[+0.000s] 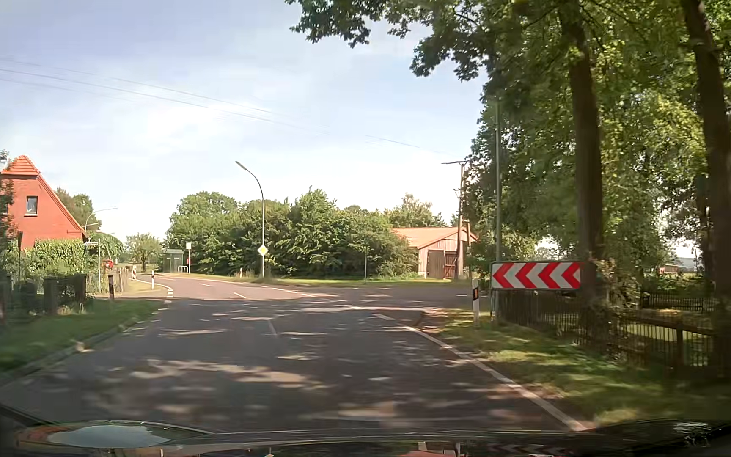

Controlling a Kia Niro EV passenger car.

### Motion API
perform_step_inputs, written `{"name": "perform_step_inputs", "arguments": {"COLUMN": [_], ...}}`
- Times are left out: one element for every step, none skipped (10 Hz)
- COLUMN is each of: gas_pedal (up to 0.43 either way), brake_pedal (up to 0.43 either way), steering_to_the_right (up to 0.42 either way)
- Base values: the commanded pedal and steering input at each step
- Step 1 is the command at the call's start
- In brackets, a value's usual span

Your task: Follow the waypoints while adhering to traffic rules and regulations

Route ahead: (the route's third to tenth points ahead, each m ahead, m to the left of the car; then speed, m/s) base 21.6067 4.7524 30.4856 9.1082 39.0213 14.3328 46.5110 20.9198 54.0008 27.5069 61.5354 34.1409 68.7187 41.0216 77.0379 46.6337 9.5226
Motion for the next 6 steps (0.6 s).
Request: {"name": "perform_step_inputs", "arguments": {"gas_pedal": [0.157,0.157,0.157,0.169,0.177,0.177], "brake_pedal": [0.000,0.000,0.000,0.000,0.000,0.000], "steering_to_the_right": [-0.072,-0.076,-0.080,-0.086,-0.089,-0.089]}}
